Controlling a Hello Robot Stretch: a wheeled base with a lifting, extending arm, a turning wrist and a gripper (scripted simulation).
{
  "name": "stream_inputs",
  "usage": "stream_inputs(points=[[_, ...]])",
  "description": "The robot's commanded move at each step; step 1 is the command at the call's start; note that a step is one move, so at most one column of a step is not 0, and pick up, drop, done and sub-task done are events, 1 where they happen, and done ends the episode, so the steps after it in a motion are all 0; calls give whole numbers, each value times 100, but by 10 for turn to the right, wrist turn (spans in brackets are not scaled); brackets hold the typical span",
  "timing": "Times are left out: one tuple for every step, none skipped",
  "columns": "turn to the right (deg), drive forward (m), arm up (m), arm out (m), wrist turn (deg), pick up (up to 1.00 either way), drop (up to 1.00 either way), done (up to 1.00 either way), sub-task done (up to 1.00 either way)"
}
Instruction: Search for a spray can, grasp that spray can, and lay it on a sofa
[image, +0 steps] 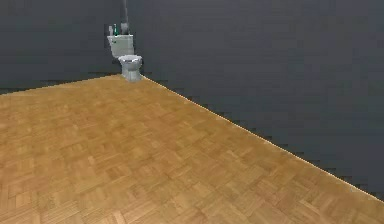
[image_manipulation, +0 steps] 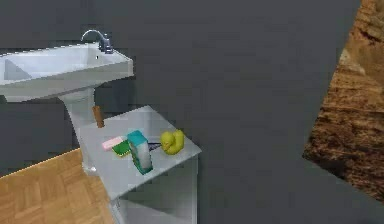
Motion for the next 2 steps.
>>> stream_inputs(points=[[-30,0,0,0,0,0,0,0,0],[390,0,0,0,0,0,0,0,0]])
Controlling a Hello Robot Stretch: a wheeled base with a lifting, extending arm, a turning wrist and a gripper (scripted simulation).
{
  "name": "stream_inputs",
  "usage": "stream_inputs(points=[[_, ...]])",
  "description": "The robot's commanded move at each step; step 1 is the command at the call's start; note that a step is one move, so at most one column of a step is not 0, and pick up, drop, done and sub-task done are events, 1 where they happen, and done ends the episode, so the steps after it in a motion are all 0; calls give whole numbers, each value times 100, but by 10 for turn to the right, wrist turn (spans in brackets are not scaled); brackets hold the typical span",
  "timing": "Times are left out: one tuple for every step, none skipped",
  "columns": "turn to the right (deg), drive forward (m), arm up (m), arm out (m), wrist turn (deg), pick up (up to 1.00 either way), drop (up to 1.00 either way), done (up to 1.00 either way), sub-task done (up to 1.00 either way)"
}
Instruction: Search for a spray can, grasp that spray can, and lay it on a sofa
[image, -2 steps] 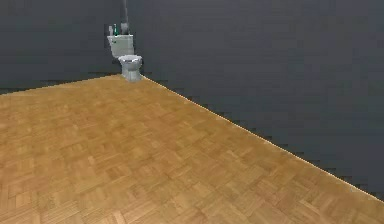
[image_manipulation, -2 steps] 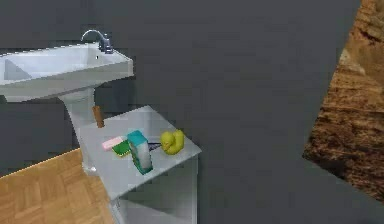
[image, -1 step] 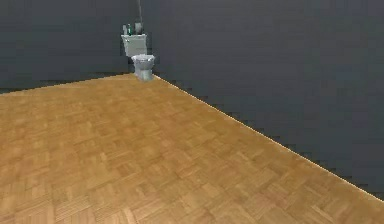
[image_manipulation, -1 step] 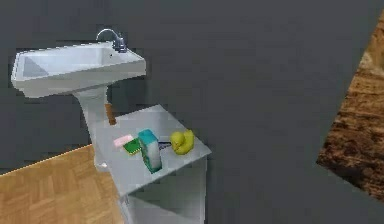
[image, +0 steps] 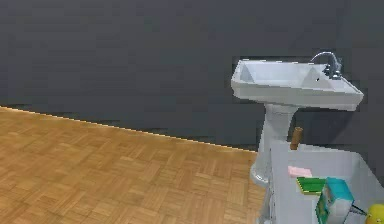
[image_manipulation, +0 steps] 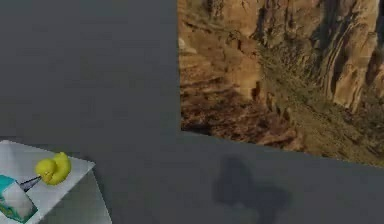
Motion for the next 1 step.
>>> stream_inputs(points=[[0,45,0,0,0,0,0,0,0]])
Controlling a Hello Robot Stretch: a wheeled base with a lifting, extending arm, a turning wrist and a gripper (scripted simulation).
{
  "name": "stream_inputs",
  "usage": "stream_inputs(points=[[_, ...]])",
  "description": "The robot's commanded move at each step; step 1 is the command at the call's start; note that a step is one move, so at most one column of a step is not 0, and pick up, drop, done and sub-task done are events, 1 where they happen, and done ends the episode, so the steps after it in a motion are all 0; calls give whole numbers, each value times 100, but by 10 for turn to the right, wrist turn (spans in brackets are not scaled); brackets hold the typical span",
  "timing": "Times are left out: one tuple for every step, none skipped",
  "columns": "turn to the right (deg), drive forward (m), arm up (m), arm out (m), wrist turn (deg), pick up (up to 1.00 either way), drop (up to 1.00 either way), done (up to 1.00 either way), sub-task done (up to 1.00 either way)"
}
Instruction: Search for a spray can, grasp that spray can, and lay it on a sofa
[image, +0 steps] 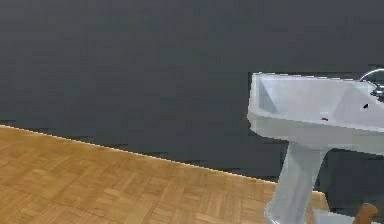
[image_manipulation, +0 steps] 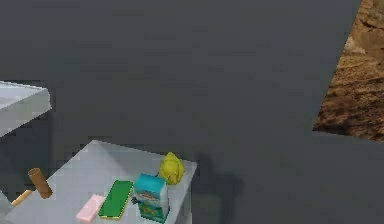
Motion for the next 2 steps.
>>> stream_inputs(points=[[90,0,0,0,0,0,0,0,0],[0,60,0,0,0,0,0,0,0]])
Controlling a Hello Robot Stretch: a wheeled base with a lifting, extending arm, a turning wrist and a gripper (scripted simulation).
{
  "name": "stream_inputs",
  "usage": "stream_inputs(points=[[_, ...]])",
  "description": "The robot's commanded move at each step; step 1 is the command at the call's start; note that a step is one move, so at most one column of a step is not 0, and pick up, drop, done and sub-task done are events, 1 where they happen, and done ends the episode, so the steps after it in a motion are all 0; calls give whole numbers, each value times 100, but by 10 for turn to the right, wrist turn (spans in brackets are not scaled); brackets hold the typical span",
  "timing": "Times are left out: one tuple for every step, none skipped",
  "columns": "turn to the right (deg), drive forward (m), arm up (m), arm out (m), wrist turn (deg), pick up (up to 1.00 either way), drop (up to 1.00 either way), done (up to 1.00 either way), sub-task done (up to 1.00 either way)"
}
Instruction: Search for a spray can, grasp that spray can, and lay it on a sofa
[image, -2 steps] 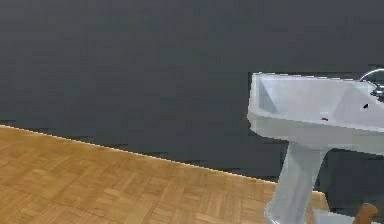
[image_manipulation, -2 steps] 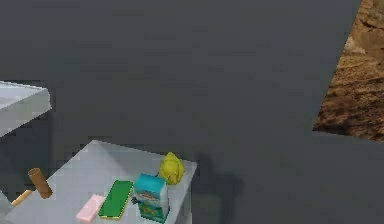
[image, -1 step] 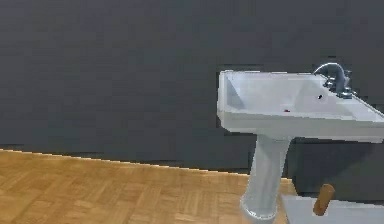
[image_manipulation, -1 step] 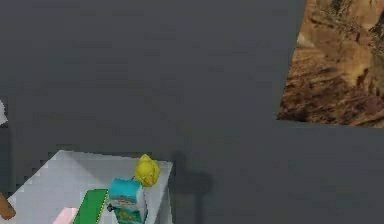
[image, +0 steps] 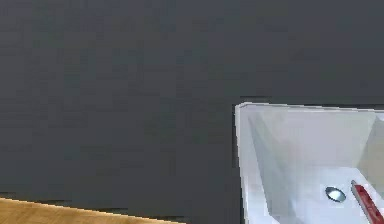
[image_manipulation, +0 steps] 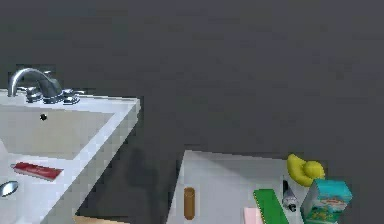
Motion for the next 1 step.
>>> stream_inputs(points=[[240,0,0,0,0,0,0,0,0]])
